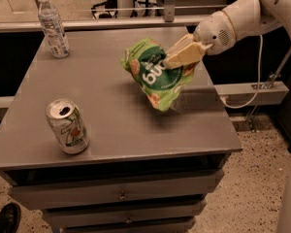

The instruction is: Move green rice chip bag near 7up can

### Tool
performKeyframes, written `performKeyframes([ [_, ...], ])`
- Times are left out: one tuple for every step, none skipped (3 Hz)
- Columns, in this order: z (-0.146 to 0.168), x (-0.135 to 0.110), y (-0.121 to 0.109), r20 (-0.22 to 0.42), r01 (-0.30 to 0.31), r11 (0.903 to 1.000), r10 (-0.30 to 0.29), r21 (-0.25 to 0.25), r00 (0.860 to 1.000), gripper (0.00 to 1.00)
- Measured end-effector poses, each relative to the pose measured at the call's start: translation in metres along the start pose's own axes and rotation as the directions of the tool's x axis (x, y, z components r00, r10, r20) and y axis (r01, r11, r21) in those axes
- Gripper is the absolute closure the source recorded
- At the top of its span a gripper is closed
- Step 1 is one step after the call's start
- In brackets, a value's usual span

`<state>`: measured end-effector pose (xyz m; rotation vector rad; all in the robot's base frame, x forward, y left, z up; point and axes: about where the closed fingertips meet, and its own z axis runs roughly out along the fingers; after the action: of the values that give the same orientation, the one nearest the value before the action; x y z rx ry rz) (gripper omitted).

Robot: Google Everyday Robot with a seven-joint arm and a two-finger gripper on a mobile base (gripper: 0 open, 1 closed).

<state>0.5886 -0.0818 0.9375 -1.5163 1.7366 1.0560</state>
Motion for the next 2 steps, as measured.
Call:
performKeyframes([
  [0.023, 0.000, 0.040, 0.000, 0.013, 0.9965, -0.013, -0.082, 1.000, 1.00],
  [0.050, -0.003, 0.069, 0.002, 0.024, 0.9907, -0.024, -0.134, 1.000, 1.00],
])
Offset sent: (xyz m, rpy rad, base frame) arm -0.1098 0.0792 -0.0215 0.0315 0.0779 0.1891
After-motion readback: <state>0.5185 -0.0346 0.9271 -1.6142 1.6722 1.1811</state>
